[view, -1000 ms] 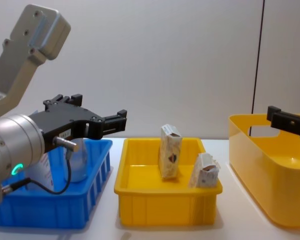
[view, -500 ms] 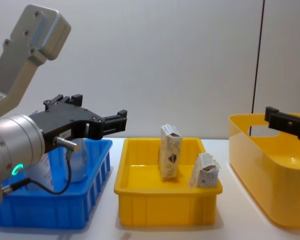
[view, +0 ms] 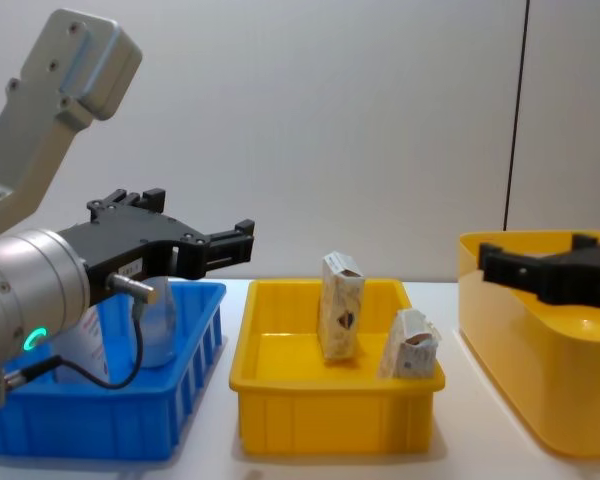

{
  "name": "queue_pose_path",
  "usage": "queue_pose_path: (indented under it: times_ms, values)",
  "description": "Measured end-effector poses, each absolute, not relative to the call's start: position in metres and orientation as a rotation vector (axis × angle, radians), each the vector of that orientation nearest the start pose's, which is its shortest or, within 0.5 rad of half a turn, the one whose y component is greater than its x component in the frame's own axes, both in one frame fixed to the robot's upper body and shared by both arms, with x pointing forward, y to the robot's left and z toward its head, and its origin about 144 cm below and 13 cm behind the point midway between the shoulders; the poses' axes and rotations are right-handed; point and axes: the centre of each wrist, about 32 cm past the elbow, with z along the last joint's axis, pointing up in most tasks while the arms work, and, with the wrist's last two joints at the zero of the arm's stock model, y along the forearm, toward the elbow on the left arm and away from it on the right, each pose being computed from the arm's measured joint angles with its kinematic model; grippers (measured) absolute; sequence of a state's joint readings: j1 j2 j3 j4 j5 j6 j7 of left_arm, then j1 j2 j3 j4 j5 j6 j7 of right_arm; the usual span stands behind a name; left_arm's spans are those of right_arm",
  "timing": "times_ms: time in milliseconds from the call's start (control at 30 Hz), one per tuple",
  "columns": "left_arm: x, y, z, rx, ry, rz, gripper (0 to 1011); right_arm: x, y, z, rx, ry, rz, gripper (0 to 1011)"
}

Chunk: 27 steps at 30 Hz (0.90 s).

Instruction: Bimanual collaborative sorting of washing and personal care products

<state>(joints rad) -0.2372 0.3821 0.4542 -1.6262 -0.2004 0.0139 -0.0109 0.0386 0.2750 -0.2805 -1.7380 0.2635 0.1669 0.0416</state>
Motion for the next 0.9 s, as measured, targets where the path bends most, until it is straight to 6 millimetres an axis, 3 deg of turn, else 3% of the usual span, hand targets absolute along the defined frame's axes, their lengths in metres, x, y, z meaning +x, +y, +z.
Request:
queue_pose_path:
  times_ms: [900]
  values:
    - [0.492, 0.198, 1.204, 0.061, -0.268, 1.124, 1001, 0.498, -0.160, 1.185, -0.163, 0.246, -1.229, 1004]
